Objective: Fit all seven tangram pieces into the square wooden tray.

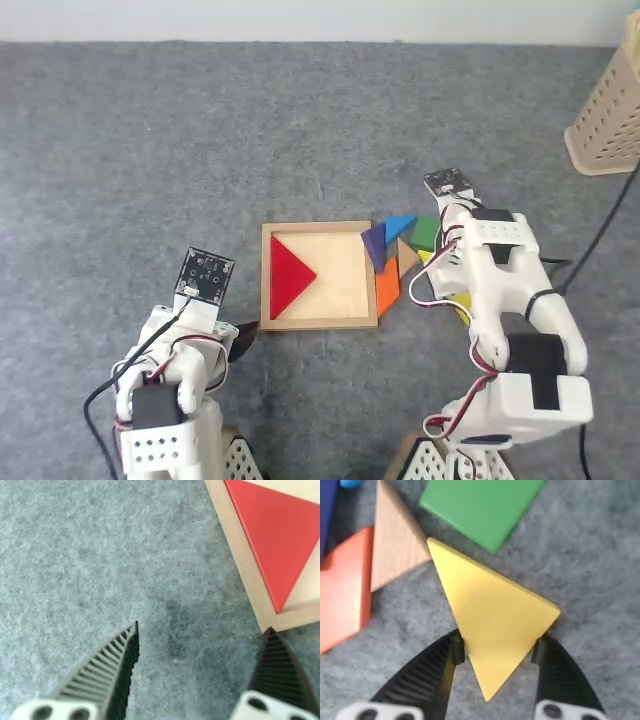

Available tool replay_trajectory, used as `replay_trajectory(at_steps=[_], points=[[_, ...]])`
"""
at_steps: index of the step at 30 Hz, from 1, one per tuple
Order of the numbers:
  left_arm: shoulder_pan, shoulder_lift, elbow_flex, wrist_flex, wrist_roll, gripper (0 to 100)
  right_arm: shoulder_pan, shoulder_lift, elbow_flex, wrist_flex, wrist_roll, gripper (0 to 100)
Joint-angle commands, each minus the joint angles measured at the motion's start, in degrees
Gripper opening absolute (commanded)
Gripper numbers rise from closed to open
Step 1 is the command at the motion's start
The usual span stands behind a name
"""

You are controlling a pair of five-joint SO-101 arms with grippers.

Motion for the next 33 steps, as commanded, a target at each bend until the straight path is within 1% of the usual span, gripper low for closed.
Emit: replay_trajectory(at_steps=[1,6,10,15,19,23,31,33], points=[[0.26,-0.79,-0.31,0.00,-0.26,35,-0.40,-3.47,-2.20,1.54,4.04,19.9],[0.26,-0.79,-0.31,0.00,-0.26,35,-0.57,-8.57,-5.19,4.35,9.93,29.9],[0.26,-0.79,-0.31,0.00,-0.26,35,-0.84,-6.99,-8.09,4.53,15.74,30.8],[0.26,-0.79,-0.31,0.00,-0.26,35,-0.66,0.13,-10.20,4.00,21.36,31.0],[0.26,-0.79,-0.31,0.00,-0.26,35,-1.01,3.91,-10.55,3.74,23.12,31.0],[0.26,-0.79,-0.31,0.00,-0.26,35,-0.48,6.37,-10.29,1.54,23.03,30.9],[0.26,-0.79,-0.31,0.00,-0.26,35,-0.48,8.57,-10.20,2.24,23.03,30.9],[0.26,-0.79,-0.31,0.00,-0.26,35,-0.84,8.66,-10.20,3.91,23.03,30.9]])
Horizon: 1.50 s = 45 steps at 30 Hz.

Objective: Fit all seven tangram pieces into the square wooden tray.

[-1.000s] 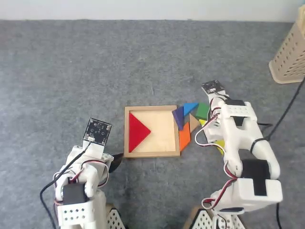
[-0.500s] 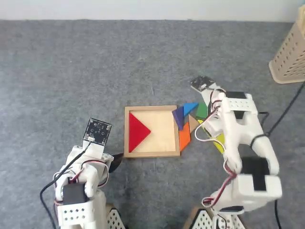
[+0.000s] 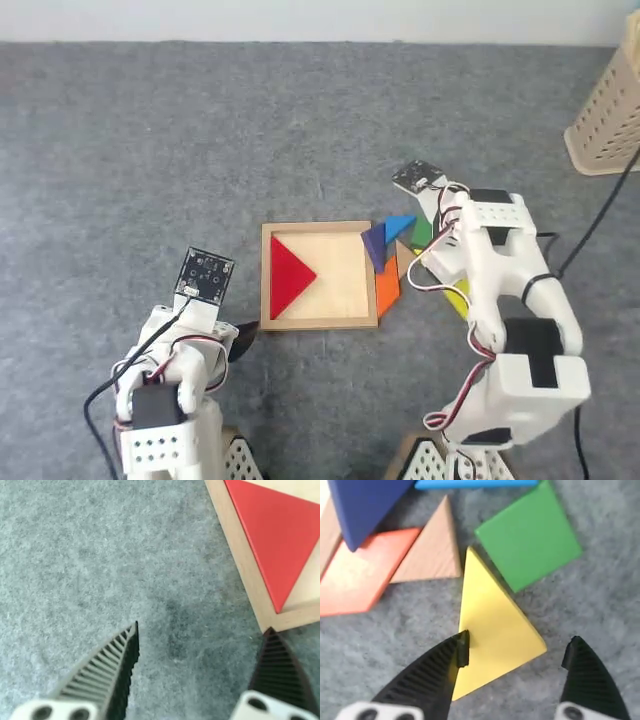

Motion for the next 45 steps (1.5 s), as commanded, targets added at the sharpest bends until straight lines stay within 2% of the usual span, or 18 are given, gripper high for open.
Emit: replay_trajectory(at_steps=[1,13,19,23,25,31,40,42,45], points=[[0.26,-0.79,-0.31,0.00,-0.26,35,-0.48,2.33,-0.26,1.27,0.70,30.9],[0.26,-0.79,-0.31,0.00,-0.26,35,-1.80,1.54,2.64,2.15,-1.32,30.8],[0.26,-0.79,-0.31,0.00,-0.26,35,-7.25,-6.90,11.43,1.71,-1.67,30.8],[0.26,-0.79,-0.31,0.00,-0.26,35,-7.69,-12.35,14.86,1.63,-3.69,30.6],[0.26,-0.79,-0.31,0.00,-0.26,35,-6.99,-13.32,14.95,1.71,-5.80,28.1],[0.26,-0.79,-0.31,0.00,-0.26,35,-4.70,-13.76,14.59,1.71,-7.74,11.7],[0.26,-0.79,-0.31,0.00,-0.26,35,-3.65,-13.93,9.14,2.33,-7.91,12.2],[0.26,-0.79,-0.31,0.00,-0.26,35,-3.91,-14.99,8.35,1.80,-9.93,13.8],[0.26,-0.79,-0.31,0.00,-0.26,35,-4.18,-19.21,8.44,1.98,-11.69,10.2]])
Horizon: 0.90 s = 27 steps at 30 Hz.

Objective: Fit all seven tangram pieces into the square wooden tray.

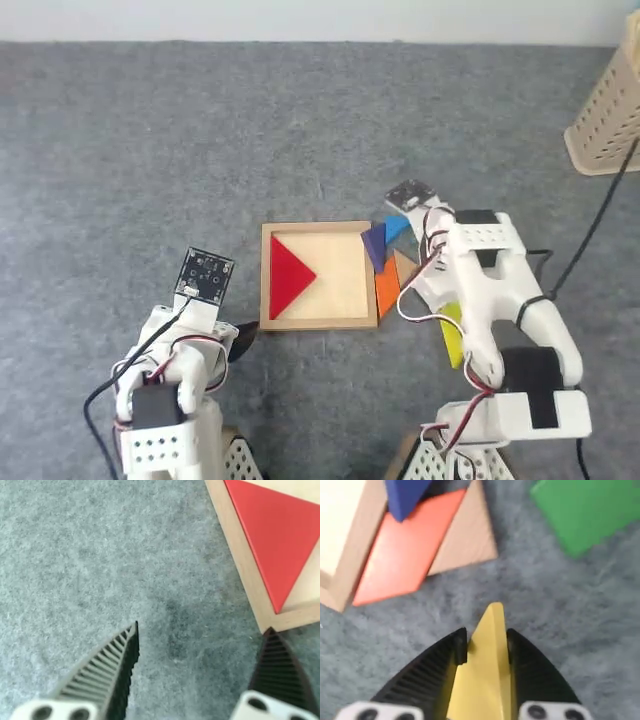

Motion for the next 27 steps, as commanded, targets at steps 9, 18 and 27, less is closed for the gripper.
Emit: replay_trajectory(at_steps=[9,18,27], points=[[0.26,-0.79,-0.31,0.00,-0.26,35,0.40,-18.95,2.20,0.92,-1.76,4.0],[0.26,-0.79,-0.31,0.00,-0.26,35,-1.71,-25.89,-2.37,8.92,-4.92,0.6],[0.26,-0.79,-0.31,0.00,-0.26,35,-17.10,-24.04,-15.38,14.64,-18.20,0.6]])
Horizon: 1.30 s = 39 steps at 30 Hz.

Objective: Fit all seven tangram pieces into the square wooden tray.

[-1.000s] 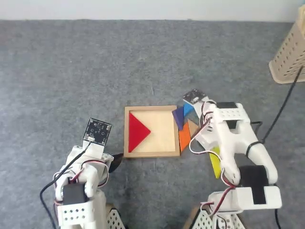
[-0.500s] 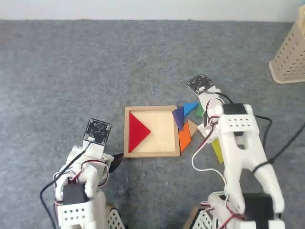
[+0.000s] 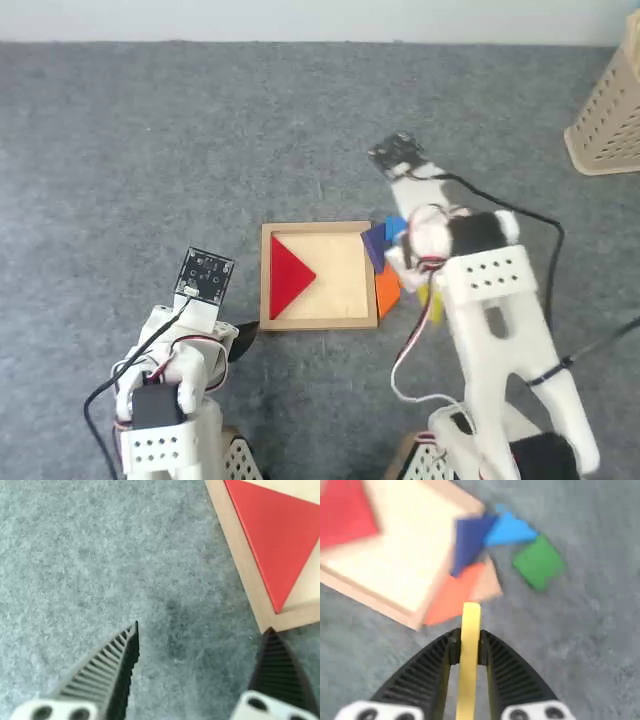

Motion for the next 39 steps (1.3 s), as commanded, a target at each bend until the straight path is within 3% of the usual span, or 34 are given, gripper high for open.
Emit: replay_trajectory(at_steps=[1,6,12,24,39], points=[[0.26,-0.79,-0.31,0.00,-0.26,35,-5.76,1.36,-6.77,0.66,-6.24,0.6],[0.26,-0.79,-0.31,0.00,-0.26,35,-10.77,5.93,-7.91,-3.91,-9.14,0.6],[0.26,-0.79,-0.31,0.00,-0.26,35,-15.69,10.68,-8.18,-9.36,-4.22,0.6],[0.26,-0.79,-0.31,0.00,-0.26,35,-18.77,27.56,-18.29,-11.65,-3.52,0.6],[0.26,-0.79,-0.31,0.00,-0.26,35,-17.10,36.00,-26.20,-11.03,16.53,0.6]])
